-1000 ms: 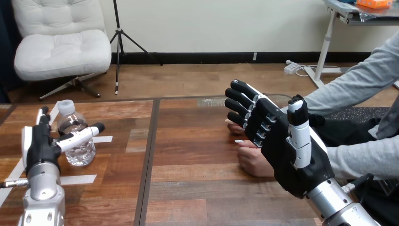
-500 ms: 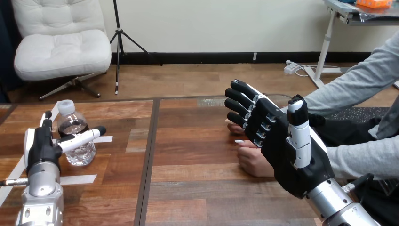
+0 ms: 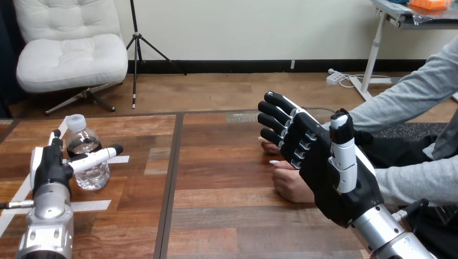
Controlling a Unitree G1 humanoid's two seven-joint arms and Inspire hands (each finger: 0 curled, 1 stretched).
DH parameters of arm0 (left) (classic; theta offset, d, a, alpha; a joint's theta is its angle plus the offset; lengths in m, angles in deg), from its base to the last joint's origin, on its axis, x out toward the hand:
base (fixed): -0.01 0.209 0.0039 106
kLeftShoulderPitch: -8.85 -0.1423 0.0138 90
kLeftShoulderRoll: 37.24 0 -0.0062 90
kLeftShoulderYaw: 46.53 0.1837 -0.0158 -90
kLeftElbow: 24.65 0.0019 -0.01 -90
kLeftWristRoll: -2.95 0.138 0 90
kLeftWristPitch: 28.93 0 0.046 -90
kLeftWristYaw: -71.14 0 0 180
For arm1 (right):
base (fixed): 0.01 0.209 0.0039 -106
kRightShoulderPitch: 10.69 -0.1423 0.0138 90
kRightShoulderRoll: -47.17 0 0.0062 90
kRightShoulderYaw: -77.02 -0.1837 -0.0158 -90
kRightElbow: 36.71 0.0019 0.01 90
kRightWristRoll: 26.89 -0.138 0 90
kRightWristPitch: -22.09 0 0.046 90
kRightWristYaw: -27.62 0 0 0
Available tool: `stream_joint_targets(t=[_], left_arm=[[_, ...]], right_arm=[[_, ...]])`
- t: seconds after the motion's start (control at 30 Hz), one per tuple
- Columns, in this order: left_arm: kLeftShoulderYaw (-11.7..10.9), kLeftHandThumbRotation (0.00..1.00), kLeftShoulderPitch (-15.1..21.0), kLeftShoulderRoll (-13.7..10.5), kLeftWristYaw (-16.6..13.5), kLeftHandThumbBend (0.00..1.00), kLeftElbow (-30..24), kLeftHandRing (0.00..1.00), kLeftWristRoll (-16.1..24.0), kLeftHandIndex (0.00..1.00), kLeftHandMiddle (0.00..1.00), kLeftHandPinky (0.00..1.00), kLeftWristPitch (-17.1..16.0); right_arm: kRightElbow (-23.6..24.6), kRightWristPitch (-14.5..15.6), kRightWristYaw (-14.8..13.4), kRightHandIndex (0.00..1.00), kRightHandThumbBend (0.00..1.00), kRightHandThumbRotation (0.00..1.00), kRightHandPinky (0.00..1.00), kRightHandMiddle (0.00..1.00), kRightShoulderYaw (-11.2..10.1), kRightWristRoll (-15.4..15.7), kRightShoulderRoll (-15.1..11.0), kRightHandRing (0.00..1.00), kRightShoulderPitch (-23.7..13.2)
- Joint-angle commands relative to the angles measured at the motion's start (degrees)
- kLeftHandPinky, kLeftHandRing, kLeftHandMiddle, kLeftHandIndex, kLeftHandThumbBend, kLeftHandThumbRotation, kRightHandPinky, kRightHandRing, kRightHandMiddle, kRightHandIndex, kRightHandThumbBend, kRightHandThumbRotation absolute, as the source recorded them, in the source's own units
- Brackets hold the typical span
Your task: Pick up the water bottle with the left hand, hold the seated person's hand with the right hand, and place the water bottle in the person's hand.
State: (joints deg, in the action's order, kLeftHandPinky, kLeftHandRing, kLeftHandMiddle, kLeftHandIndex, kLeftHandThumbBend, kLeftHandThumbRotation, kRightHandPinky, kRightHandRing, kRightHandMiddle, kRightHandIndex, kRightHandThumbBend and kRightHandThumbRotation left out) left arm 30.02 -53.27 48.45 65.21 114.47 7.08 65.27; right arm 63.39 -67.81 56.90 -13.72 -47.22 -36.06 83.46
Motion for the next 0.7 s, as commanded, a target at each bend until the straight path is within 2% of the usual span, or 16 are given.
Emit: stream_joint_targets(t=[0.0, 0.67], left_arm=[[0.93, 0.15, 5.81, -2.11, 0.45, 0.86, 1.55, 1.0, 0.09, 1.0, 1.0, 1.0, -0.64], [2.62, 0.14, 8.77, -2.25, -2.12, 0.85, 4.28, 1.0, 1.11, 1.0, 1.0, 0.98, 2.91]], right_arm=[[1.45, -1.13, -0.02, 0.92, 0.93, 1.0, 0.96, 0.93, -0.78, -0.82, -0.21, 0.95, -3.24], [1.77, -1.28, 0.13, 0.92, 0.93, 1.0, 0.96, 0.93, -0.7, -0.88, -0.13, 0.95, -3.03]])
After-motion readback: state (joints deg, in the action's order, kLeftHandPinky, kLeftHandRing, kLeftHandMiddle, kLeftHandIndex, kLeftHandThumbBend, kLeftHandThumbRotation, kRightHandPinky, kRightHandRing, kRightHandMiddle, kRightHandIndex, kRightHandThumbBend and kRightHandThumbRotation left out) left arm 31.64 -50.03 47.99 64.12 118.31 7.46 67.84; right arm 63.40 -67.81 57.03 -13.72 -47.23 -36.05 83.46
